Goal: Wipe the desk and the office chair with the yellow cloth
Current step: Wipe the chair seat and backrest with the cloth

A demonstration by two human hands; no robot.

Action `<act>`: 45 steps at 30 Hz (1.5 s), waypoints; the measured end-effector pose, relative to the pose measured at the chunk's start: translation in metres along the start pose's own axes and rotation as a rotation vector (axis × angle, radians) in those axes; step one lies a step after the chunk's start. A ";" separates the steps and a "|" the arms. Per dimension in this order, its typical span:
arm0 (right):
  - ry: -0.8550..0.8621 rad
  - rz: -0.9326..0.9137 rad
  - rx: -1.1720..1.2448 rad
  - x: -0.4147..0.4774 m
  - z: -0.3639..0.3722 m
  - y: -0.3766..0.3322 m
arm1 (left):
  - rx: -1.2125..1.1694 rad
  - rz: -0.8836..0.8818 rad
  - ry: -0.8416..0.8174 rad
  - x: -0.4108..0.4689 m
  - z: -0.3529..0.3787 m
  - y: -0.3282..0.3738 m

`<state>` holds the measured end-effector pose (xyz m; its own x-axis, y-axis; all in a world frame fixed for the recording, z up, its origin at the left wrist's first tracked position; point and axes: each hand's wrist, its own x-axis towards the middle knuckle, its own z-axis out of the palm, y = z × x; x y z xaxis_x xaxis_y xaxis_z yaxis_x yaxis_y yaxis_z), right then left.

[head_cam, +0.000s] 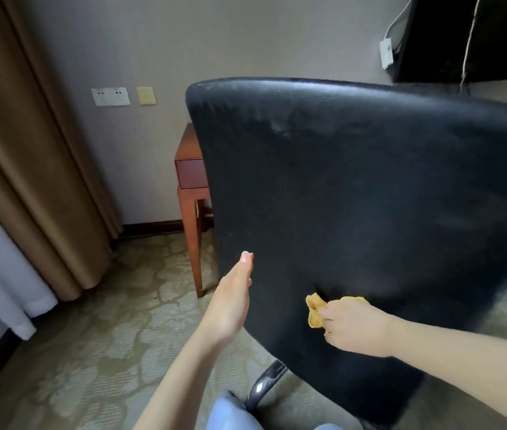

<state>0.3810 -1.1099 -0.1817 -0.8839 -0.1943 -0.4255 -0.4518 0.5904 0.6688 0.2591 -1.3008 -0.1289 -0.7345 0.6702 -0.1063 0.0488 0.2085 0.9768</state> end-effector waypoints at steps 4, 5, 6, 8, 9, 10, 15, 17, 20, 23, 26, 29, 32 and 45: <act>0.261 0.068 0.316 -0.053 -0.005 0.002 | 0.132 -0.003 -0.132 -0.025 0.021 0.004; 0.383 0.144 0.451 -0.067 -0.009 0.002 | 0.136 -0.023 -0.180 -0.030 0.028 0.005; 0.475 0.217 0.623 -0.077 -0.016 0.001 | 0.137 -0.051 -0.231 -0.036 0.034 0.006; 0.702 0.355 0.893 -0.089 -0.030 -0.004 | 0.144 -0.065 -0.376 -0.047 0.048 0.010; 0.771 0.437 1.019 -0.094 -0.040 -0.007 | 0.148 -0.027 -0.436 -0.053 0.056 0.013; 0.852 0.523 1.134 -0.098 -0.049 -0.010 | 0.138 0.016 -0.457 -0.058 0.063 0.017; 1.009 0.700 1.845 -0.120 -0.074 -0.026 | -0.093 0.206 -0.264 -0.076 0.091 0.029; 1.172 0.523 2.329 -0.132 -0.077 -0.035 | -0.151 0.278 -0.220 -0.082 0.092 0.035; 1.286 0.491 2.973 -0.140 -0.076 -0.053 | -0.082 0.386 -0.199 -0.089 0.088 0.042; 1.041 0.454 3.056 -0.141 -0.074 -0.071 | 0.059 0.461 -0.265 -0.096 0.088 0.053; 0.965 0.512 2.960 -0.148 -0.075 -0.079 | 0.218 0.519 -0.326 -0.101 0.091 0.063; 1.137 0.943 2.797 -0.160 -0.072 -0.081 | 0.476 0.638 -0.300 -0.102 0.097 0.067; 1.592 1.318 2.612 -0.177 -0.068 -0.076 | 0.528 0.706 -0.220 -0.103 0.106 0.077; 1.535 1.510 2.067 -0.180 -0.077 0.004 | 1.018 0.954 0.204 -0.068 0.126 0.185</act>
<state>0.5293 -1.1329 -0.0557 -0.2501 0.9540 0.1653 -0.2712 0.0949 -0.9578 0.4029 -1.2178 0.0358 -0.2210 0.7486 0.6251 0.9728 0.2145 0.0870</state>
